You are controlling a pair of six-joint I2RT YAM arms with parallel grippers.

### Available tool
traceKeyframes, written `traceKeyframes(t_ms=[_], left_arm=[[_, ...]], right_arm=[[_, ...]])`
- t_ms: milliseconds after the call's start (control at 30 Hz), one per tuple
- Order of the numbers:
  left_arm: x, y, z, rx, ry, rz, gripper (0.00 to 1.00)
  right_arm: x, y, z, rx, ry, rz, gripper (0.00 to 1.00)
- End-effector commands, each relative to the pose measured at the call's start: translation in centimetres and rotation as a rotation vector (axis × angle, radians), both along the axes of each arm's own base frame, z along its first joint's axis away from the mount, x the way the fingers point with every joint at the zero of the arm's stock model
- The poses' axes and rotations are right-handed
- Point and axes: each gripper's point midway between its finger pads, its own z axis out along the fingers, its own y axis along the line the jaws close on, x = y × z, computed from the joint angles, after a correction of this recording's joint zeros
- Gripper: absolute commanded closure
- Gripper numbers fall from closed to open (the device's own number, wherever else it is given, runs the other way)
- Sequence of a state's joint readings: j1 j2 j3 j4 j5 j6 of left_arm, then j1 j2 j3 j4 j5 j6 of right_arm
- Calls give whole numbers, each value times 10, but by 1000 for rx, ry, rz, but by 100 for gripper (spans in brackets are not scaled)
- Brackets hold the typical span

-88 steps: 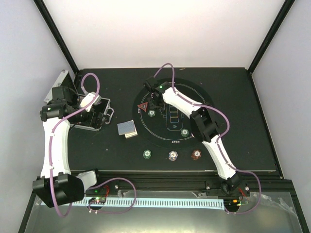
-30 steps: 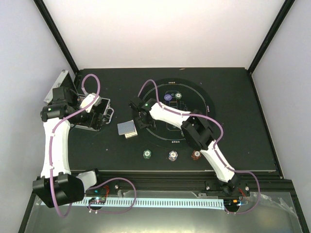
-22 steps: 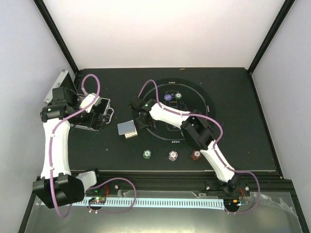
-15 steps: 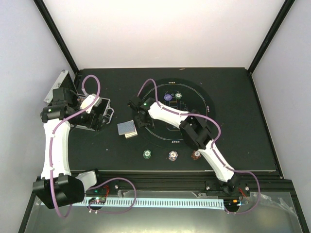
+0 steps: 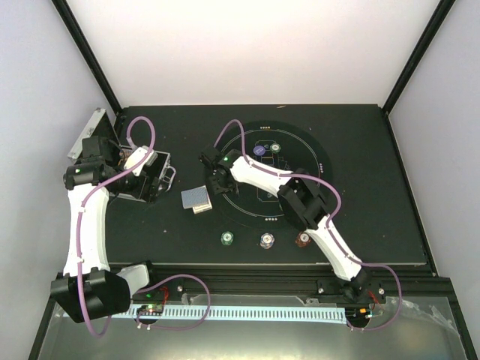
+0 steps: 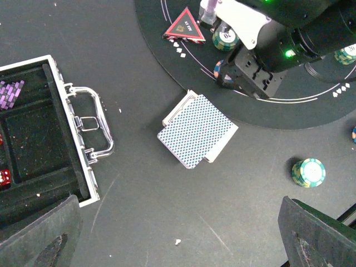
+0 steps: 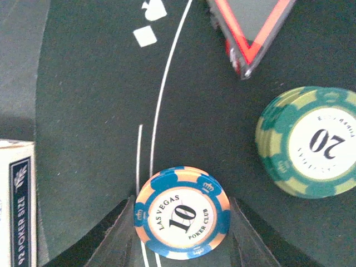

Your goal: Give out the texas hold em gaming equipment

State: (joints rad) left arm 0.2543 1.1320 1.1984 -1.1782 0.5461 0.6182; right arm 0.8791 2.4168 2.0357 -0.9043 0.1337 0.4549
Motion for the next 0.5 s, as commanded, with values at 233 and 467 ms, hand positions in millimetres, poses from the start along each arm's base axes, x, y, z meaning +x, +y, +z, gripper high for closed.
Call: traceKeyframes(t_ms=[233, 467], left_arm=[[1, 0, -2, -5, -7, -4, 1], [3, 0, 0, -5, -12, -4, 1]], right_arm=[[29, -28, -23, -63, -27, -66, 87], [20, -27, -30, -50, 10, -59, 68]])
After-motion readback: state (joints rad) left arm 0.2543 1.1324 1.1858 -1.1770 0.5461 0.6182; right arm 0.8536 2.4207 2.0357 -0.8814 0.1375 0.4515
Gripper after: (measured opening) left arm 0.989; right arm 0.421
